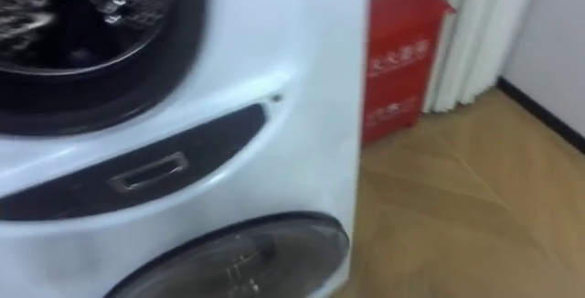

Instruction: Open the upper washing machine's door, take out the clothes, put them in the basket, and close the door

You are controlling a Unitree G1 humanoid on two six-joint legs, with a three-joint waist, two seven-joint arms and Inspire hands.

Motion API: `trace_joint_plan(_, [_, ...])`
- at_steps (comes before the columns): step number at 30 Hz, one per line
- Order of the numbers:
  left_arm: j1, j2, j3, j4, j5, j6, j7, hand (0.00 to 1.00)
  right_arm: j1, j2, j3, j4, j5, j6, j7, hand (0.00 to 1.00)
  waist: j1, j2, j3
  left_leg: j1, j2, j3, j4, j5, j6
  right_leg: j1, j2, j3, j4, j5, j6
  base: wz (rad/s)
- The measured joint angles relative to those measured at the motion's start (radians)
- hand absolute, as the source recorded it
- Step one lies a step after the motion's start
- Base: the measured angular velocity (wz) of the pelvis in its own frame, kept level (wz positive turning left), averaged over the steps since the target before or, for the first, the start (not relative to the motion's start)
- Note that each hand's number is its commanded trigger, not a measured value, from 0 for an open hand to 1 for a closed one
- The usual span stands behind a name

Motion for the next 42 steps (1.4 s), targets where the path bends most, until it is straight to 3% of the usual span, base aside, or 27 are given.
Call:
trace_joint_plan(2, [0.01,-0.005,0.019,-0.006,0.014,0.013,0.003,0.0,-0.001,0.013,0.009,0.033,0.002,0.018,0.022,0.0,0.021,-0.015,-0.0044,0.017,0.002,-0.024,-0.005,0.001,-0.001,0.039,0.0,-0.026,-0.034,0.001,0.002,0.5])
trace_joint_plan(7, [0.018,-0.013,0.051,-0.007,0.023,0.035,0.028,0.0,-0.008,0.035,0.066,0.069,-0.004,0.041,0.061,0.0,0.057,-0.044,-0.0042,0.04,0.002,-0.075,-0.007,0.001,-0.001,0.106,-0.005,-0.081,-0.08,0.007,0.003,0.32])
trace_joint_plan(10, [0.021,-0.024,0.058,-0.009,0.012,0.036,0.032,0.0,-0.004,0.037,0.094,0.068,-0.004,0.053,0.068,0.0,0.078,-0.055,0.0015,0.052,0.002,-0.103,-0.01,0.001,-0.001,0.141,-0.005,-0.094,-0.099,0.008,0.004,0.16])
trace_joint_plan(13, [0.022,-0.024,0.069,-0.008,0.012,0.036,0.033,0.0,-0.006,0.036,0.12,0.068,-0.004,0.053,0.076,0.0,0.082,-0.06,0.0023,0.055,0.002,-0.114,-0.011,0.001,-0.001,0.154,-0.004,-0.103,-0.112,0.008,0.004,0.1])
trace_joint_plan(15, [0.028,-0.024,0.081,-0.009,0.012,0.036,0.033,0.0,-0.003,0.038,0.123,0.068,-0.019,0.053,0.086,0.0,0.097,-0.065,0.0101,0.068,0.003,-0.122,-0.017,0.001,-0.001,0.171,-0.001,-0.106,-0.114,0.008,0.003,0.02])
trace_joint_plan(22, [0.04,-0.024,0.129,-0.013,0.014,0.034,0.026,0.0,-0.006,0.04,0.134,0.066,-0.091,0.056,0.096,0.0,0.124,-0.081,0.0056,0.07,0.002,-0.15,-0.023,0.001,-0.001,0.184,0.0,-0.115,-0.129,0.008,0.003,0.06])
trace_joint_plan(28, [0.081,-0.022,0.196,-0.028,0.029,0.035,0.028,0.0,-0.005,0.042,0.141,0.064,-0.118,0.061,0.083,0.0,0.147,-0.088,0.0098,0.085,0.002,-0.159,-0.022,0.0,-0.001,0.204,0.0,-0.124,-0.13,0.008,0.003,0.04])
trace_joint_plan(34, [0.091,-0.026,0.206,-0.03,0.032,0.034,0.045,0.0,-0.004,0.044,0.152,0.065,-0.113,0.06,0.079,0.0,0.16,-0.09,0.0098,0.083,0.001,-0.175,-0.015,-0.001,-0.004,0.208,-0.001,-0.132,-0.129,0.004,0.002,0.09])
trace_joint_plan(37, [0.095,-0.029,0.221,-0.03,0.034,0.033,0.048,0.0,-0.006,0.046,0.155,0.06,-0.124,0.06,0.088,0.0,0.166,-0.096,0.0109,0.08,0.005,-0.175,0.018,-0.009,-0.015,0.203,0.003,-0.129,-0.122,-0.007,-0.002,0.04])
trace_joint_plan(39, [0.087,-0.027,0.246,-0.03,0.06,0.033,0.043,0.0,-0.009,0.046,0.153,0.058,-0.144,0.06,0.095,0.0,0.179,-0.102,0.0063,0.022,0.021,-0.18,0.134,-0.035,-0.032,0.176,0.008,-0.13,-0.079,-0.019,-0.013,-0.1])
trace_joint_plan(42, [0.074,-0.021,0.245,-0.03,0.062,0.033,0.035,0.0,-0.021,0.043,0.149,0.06,-0.19,0.056,0.094,0.0,0.18,-0.102,0.0025,-0.072,0.043,-0.201,0.313,-0.04,-0.04,0.16,0.009,-0.14,-0.054,-0.023,-0.034,-0.08])
